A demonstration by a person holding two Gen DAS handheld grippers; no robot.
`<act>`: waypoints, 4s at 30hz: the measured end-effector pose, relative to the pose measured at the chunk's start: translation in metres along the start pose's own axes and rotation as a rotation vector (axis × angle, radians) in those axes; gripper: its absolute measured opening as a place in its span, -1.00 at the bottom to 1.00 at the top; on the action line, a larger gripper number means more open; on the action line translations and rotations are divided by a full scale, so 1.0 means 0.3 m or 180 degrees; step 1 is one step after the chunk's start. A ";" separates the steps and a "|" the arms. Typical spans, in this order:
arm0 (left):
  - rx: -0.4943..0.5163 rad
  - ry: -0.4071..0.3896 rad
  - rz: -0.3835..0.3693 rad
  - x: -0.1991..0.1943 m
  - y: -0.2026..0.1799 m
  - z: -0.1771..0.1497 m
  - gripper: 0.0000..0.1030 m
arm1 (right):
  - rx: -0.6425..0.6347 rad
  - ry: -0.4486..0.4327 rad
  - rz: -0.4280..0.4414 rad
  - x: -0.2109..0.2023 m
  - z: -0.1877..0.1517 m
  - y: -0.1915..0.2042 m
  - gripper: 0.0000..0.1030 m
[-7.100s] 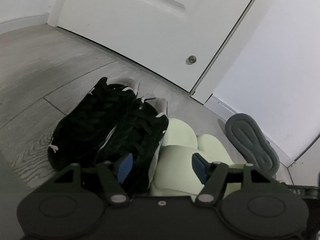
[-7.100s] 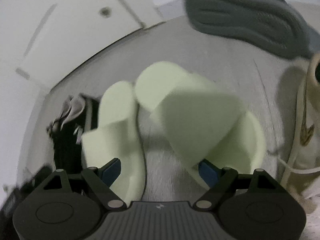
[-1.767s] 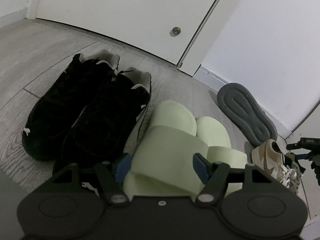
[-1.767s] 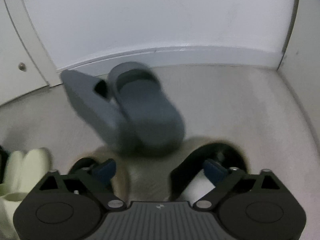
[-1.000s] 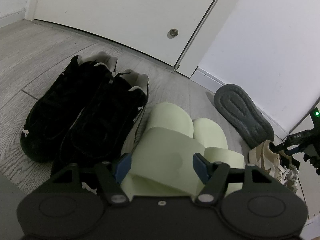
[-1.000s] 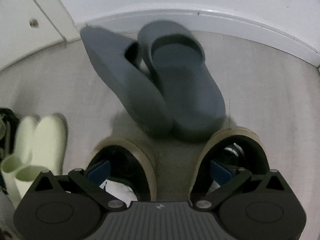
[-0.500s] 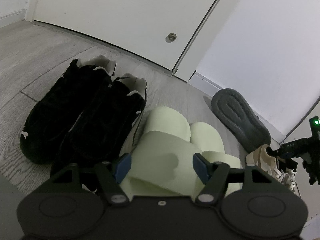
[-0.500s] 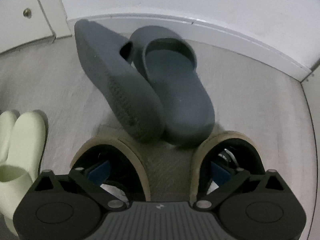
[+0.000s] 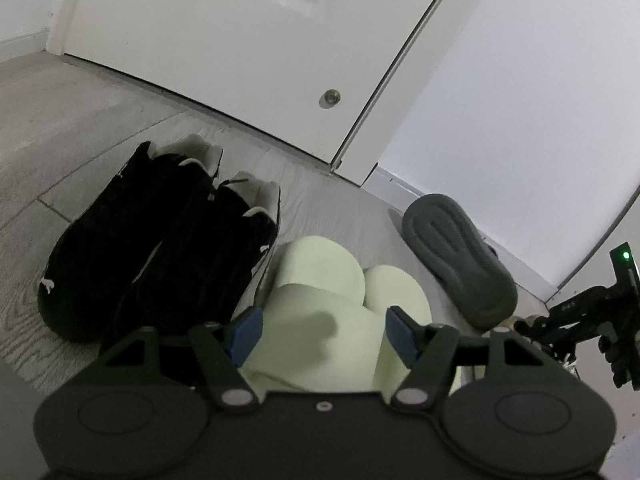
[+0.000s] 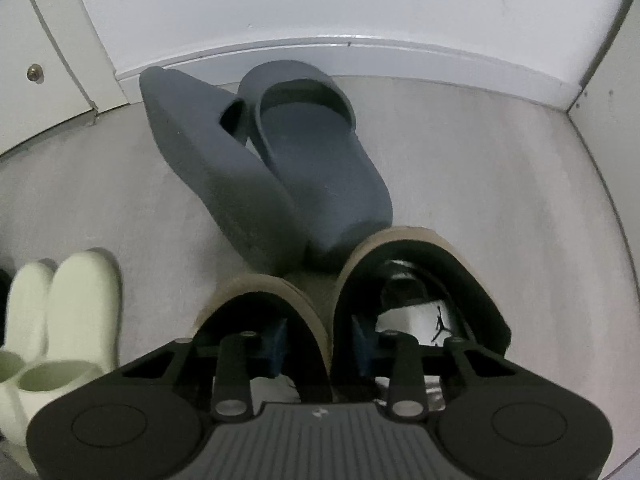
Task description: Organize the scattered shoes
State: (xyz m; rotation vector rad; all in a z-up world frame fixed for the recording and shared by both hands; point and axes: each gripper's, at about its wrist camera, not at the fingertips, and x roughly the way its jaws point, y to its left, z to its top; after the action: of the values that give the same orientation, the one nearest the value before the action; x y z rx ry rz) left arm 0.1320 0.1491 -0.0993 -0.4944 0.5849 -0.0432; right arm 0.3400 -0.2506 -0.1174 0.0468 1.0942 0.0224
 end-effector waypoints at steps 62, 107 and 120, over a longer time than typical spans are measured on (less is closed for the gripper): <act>0.0552 0.0215 -0.0302 -0.008 -0.318 -0.015 0.35 | -0.0197 -0.0499 0.0489 -0.046 -0.562 -0.062 0.77; -0.0037 0.0134 -0.0379 0.516 -1.025 0.131 -0.44 | 0.1372 -0.2455 0.0847 -0.160 -0.385 -0.529 0.91; -0.0716 0.0958 -0.1149 0.562 -1.210 -0.462 -0.44 | 0.2248 -0.2625 0.0181 -0.272 -0.551 -0.895 0.91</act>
State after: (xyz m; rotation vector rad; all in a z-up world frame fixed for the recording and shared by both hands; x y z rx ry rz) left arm 0.2342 -0.2615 -0.1198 -0.8166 0.7933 -0.4043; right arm 0.1544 -0.5176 -0.1339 0.6646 0.2320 -0.3102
